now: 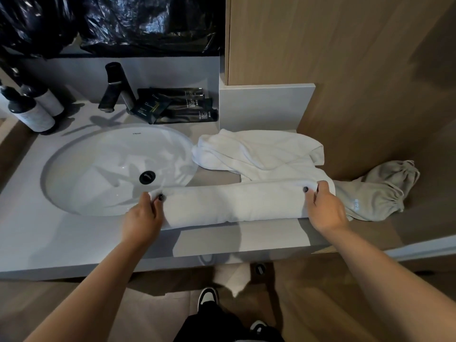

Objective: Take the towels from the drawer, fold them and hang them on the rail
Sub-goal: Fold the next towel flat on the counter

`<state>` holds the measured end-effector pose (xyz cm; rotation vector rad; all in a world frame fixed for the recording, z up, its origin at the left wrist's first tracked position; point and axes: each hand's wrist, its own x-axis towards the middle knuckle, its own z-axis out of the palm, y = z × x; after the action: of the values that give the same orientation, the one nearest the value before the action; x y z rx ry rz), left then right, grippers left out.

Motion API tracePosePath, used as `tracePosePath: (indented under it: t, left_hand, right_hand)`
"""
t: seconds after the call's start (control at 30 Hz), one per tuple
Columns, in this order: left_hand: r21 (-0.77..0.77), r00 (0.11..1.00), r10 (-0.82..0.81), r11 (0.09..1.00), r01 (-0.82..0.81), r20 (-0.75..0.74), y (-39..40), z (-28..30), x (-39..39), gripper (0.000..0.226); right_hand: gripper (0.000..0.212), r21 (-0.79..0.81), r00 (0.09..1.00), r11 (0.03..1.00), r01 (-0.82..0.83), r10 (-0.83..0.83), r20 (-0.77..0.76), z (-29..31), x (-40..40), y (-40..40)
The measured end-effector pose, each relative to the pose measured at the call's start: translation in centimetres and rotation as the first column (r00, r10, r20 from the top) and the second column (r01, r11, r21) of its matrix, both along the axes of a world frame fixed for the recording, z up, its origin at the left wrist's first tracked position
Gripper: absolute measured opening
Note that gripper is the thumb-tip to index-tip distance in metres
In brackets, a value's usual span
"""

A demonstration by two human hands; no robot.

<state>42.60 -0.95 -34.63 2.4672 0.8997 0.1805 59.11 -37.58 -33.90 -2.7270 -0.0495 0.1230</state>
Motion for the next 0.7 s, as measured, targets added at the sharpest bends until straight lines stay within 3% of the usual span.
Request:
tracePosePath:
  t: [0.13, 0.2, 0.4, 0.6, 0.7]
  left_hand:
    - [0.122, 0.992, -0.088, 0.988, 0.099, -0.091, 1.4, 0.0, 0.9, 0.024]
    - [0.166, 0.990, -0.104, 0.979, 0.118, -0.091, 1.6, 0.0, 1.1, 0.023]
    - [0.170, 0.990, -0.041, 0.983, 0.064, -0.133, 1.4, -0.3, 1.6, 0.027]
    - [0.064, 0.988, 0.095, 0.994, -0.087, -0.123, 1.0, 0.3, 2.2, 0.022]
    - [0.220, 0.999, 0.022, 0.975, -0.015, -0.032, -1.0, 1.0, 3.3, 0.027]
  right_hand:
    - [0.018, -0.172, 0.973, 0.974, -0.149, 0.176, 0.150, -0.5, 0.8, -0.6]
    - [0.020, -0.218, 0.960, 0.955, -0.200, 0.235, 0.149, -0.8, 1.0, -0.7]
    - [0.020, -0.258, 0.971, 0.953, -0.161, 0.200, 0.131, -1.5, 1.8, 0.1]
    - [0.022, -0.237, 0.982, 0.967, -0.094, 0.129, 0.136, -1.1, 1.9, 0.7]
    - [0.023, -0.209, 0.984, 0.976, -0.058, 0.091, 0.152, -1.0, 2.2, 1.1]
